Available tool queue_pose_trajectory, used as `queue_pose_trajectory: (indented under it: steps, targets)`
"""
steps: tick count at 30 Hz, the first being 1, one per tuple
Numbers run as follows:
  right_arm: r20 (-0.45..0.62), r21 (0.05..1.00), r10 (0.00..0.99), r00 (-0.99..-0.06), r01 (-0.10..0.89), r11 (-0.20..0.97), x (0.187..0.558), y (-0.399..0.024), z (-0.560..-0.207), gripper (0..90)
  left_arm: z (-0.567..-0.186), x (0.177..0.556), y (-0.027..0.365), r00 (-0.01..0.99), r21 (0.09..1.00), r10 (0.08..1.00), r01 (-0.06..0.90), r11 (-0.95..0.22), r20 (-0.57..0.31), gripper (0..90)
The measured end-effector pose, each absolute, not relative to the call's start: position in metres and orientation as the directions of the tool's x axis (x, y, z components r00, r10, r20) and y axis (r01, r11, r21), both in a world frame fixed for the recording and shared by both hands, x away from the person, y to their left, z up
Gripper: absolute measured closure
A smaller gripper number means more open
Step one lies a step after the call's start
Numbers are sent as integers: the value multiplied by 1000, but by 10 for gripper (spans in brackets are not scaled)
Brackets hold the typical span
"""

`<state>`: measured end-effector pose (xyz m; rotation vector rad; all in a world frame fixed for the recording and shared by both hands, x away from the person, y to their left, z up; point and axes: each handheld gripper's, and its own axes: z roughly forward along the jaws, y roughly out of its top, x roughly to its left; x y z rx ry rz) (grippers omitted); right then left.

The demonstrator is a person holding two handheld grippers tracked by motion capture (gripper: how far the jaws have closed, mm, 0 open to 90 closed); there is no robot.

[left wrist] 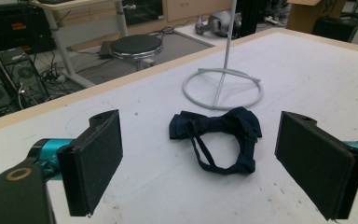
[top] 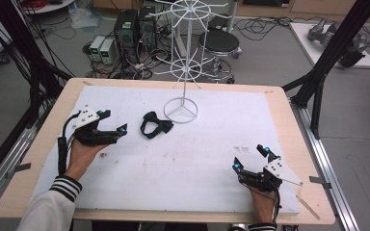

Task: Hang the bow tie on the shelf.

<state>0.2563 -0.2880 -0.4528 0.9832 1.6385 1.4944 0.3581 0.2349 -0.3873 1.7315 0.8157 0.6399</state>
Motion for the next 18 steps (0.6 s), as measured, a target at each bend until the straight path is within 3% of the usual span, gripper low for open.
queue_pose_trajectory:
  steps: [18]
  targets:
    - [-4, 996, 885, -465, 75, 44, 257, -288, -453, 44, -390, 394, 214, 637, 930, 770, 273, -245, 16, 153]
